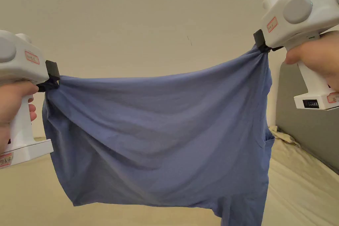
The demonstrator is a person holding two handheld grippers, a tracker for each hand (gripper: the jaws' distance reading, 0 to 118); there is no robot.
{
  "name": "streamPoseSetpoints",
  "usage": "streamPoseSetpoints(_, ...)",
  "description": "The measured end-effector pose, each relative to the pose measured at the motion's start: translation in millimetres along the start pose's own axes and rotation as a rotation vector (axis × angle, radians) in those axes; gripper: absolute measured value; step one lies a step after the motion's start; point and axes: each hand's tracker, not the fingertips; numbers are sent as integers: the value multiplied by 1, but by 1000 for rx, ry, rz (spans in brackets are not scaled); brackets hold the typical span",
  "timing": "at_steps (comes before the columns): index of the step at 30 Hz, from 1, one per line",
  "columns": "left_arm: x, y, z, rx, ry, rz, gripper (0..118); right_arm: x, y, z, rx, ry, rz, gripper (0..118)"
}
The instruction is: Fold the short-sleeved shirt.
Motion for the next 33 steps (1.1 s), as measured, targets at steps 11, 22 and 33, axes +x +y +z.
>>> streamPoseSetpoints(11, 1, -122, -89, -281, 33, -74, 7, -68, -136, -98, -244, 29, 153, 5)
streamPoseSetpoints(22, -52, -282, -106, -546, 65, -30, 7, -72, -298, -99, -439, 195, 27, 5)
streamPoseSetpoints(33, -110, -363, 16, -639, -83, -15, 7, -35, -432, 34, -510, 379, -58, 5)
